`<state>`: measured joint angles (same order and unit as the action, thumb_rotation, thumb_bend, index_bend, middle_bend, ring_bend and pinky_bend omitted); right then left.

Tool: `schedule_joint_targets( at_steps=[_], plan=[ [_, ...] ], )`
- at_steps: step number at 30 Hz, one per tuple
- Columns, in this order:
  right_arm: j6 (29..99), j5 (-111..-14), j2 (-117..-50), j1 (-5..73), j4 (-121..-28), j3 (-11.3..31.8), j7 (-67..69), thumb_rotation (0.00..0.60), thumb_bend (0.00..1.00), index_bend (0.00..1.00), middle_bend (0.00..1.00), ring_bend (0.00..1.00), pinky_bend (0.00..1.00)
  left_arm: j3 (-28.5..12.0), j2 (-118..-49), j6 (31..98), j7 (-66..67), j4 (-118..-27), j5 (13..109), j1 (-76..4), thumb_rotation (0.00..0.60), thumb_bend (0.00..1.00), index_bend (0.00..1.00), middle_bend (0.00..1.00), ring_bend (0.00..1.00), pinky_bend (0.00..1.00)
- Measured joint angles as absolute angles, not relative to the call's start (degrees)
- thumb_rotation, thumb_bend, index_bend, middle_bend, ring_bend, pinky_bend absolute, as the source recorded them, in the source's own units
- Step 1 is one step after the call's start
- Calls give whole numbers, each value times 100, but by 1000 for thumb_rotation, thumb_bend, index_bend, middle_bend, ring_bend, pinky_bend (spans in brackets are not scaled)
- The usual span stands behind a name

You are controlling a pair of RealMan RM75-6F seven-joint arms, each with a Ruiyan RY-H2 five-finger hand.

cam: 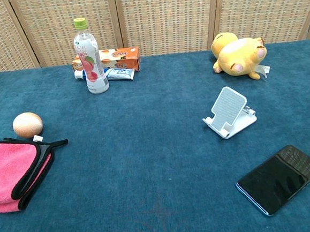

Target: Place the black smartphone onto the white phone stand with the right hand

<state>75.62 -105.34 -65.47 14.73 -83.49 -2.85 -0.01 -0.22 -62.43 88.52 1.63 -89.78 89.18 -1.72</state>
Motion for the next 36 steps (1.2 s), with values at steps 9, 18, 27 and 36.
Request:
schedule_joint_targets(
  at_steps=[9, 18, 27, 36],
  plan=[
    [6564, -11219, -7048, 2503, -7593, -632, 690, 600, 155, 182, 165, 116, 247, -64, -6258, 8611, 237, -8996, 8778, -275, 600, 0, 0, 0, 0, 0],
    [6135, -11069, -7418, 2970, -7153, -753, 950, 600, 156, 188, 183, 154, 269, -93, -6258, 8554, 313, -9055, 8694, -310, 600, 0, 0, 0, 0, 0],
    [6087, -10956, -7678, 3090, -6977, -799, 780, 600, 156, 191, 192, 170, 281, -83, -6278, 8518, 377, -9057, 8676, -326, 600, 0, 0, 0, 0, 0],
    [6045, -10857, -7994, 3181, -6673, -846, 540, 600, 156, 197, 198, 175, 283, -89, -6283, 8496, 388, -9053, 8644, -338, 600, 0, 0, 0, 0, 0]
  ],
)
